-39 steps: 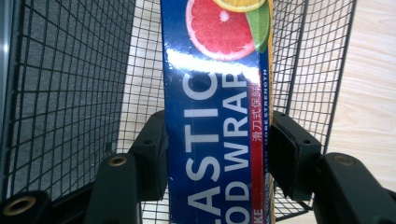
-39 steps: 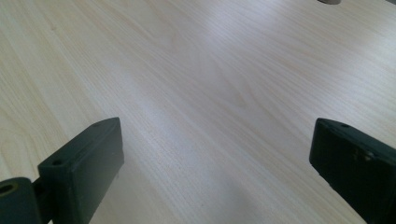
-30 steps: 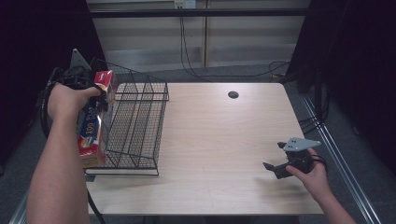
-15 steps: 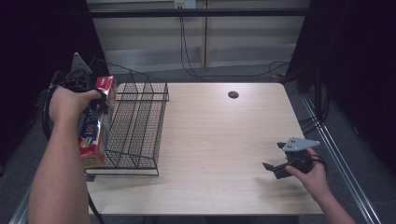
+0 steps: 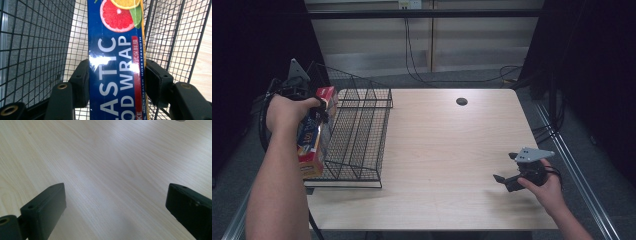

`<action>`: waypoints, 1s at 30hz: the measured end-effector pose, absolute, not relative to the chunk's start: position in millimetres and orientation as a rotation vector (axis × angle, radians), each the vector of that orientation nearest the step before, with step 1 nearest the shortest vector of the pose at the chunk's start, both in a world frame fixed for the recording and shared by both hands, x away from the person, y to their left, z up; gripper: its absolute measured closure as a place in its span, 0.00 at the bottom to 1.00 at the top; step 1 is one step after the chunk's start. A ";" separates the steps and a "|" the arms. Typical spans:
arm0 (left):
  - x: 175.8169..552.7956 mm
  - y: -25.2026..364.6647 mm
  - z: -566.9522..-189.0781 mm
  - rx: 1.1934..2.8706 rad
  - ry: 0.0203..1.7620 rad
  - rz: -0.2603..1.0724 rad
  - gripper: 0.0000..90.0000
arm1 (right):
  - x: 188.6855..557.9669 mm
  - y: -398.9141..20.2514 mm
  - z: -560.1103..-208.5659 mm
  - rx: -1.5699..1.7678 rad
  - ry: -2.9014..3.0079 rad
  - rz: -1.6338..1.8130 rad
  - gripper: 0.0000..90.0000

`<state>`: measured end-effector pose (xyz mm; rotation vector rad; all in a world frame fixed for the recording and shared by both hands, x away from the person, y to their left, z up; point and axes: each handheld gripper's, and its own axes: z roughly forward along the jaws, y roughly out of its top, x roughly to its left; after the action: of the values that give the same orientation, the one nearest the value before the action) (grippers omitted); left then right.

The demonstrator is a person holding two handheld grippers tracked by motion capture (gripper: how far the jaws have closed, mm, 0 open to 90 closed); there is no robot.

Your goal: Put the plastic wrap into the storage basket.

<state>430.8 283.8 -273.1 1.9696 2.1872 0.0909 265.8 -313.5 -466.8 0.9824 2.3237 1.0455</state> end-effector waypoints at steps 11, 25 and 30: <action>432.4 288.5 -284.6 1.936 2.232 0.072 0.48 | 265.5 -313.4 -467.1 0.979 2.330 1.043 0.03; 430.8 293.2 -275.0 1.885 2.192 0.110 0.46 | 265.9 -312.7 -468.0 0.969 2.335 1.038 0.03; 426.2 289.6 -265.7 1.872 2.157 0.100 0.42 | 266.2 -311.8 -467.7 0.968 2.335 1.041 0.03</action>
<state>426.2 289.6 -265.7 1.8723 2.1570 0.1002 266.2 -311.8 -467.7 0.9684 2.3353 1.0406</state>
